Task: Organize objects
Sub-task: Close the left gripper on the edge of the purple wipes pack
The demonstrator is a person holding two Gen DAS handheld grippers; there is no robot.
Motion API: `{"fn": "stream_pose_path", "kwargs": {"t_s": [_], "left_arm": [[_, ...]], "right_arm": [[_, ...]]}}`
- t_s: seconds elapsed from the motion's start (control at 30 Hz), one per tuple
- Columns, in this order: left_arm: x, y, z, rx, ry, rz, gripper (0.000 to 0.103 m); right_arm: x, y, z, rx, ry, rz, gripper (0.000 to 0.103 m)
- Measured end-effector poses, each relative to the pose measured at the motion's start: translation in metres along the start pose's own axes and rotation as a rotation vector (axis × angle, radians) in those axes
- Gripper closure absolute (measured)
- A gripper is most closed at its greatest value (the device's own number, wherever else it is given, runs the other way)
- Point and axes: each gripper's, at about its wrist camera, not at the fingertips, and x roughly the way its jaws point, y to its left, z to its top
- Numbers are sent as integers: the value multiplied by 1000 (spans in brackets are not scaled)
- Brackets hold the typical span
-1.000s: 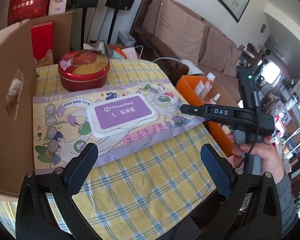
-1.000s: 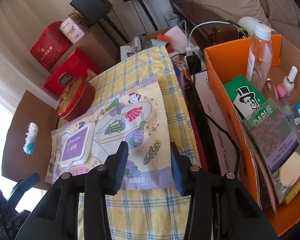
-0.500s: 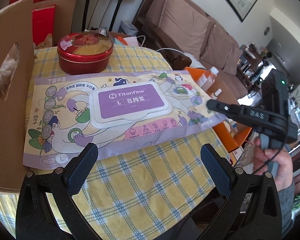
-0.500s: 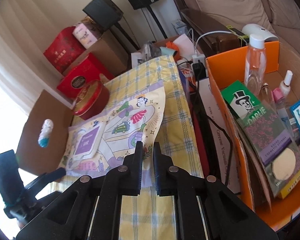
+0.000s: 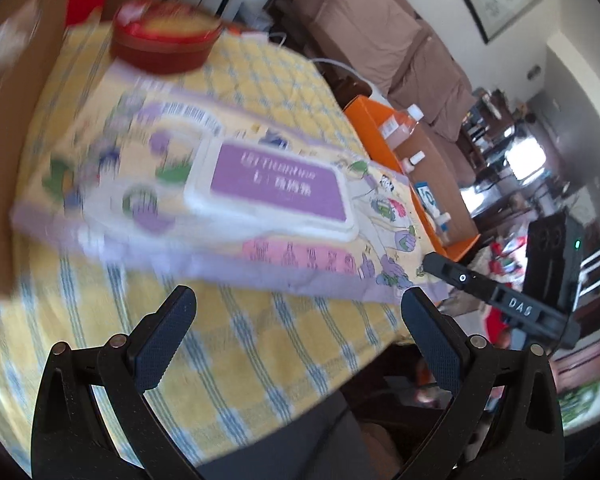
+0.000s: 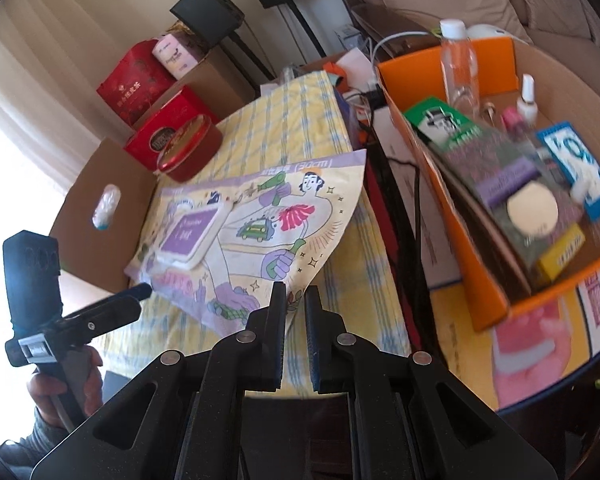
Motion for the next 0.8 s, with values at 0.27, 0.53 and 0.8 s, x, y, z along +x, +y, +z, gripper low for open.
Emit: {"fn": "stream_pose_path", "kwargs": {"t_s": [0.27,0.53,0.8], "left_arm": [[2,11,2,-117,-19,-105,3],[23,14,10,-213,9,-197,48],[24,12,14,-224,-13,-192,77]], "right_arm": [[-11,17,-14,-24,-3,25,95],[-22,30,-19,-46,-19,37,95],[-19,18,-22,-1,-17,28,94]]}}
